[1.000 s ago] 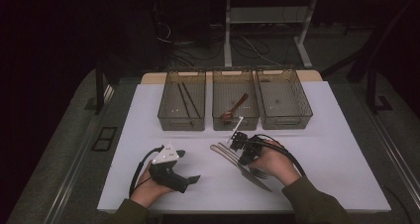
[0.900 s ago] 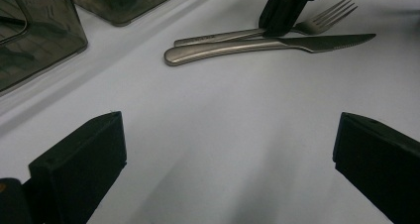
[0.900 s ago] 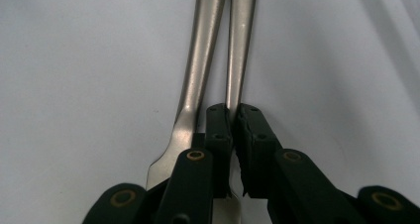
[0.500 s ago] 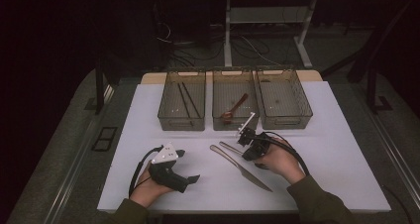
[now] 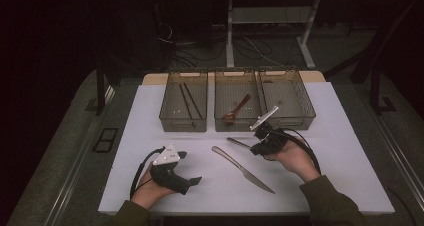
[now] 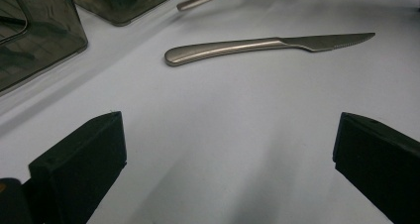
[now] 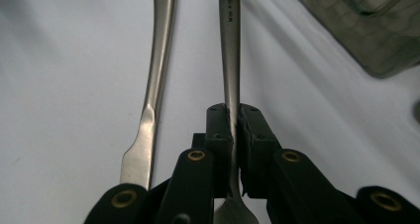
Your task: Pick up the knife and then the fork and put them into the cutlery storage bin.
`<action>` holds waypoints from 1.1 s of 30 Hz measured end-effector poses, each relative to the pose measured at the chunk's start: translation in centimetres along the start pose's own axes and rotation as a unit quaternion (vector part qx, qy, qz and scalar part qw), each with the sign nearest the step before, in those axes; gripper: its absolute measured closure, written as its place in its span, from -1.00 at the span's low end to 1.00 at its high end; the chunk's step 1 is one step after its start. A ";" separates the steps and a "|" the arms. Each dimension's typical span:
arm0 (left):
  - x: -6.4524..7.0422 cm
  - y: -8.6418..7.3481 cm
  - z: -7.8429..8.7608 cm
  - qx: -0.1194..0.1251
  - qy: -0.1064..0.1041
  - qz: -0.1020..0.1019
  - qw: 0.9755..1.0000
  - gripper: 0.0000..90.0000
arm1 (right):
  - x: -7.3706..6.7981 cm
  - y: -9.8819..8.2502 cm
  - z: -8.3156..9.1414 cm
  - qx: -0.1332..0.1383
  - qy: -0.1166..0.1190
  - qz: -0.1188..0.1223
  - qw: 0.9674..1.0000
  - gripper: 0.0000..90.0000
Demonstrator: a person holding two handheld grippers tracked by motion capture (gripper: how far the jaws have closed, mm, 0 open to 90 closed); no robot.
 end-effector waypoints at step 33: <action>-0.4 0.1 0.0 0.019 -0.009 0.020 1.000 -1.00 | 5.8 -0.3 8.4 0.155 -0.031 -0.056 0.986 0.85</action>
Point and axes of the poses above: each handheld gripper's, and its own axes: z roughly backward along the jaws, y roughly out of its top, x roughly to its right, the point moved 5 cm from there along -z, roughly forward along the jaws, and after that the axes turned 1 degree about y, right-handed, at the moved point
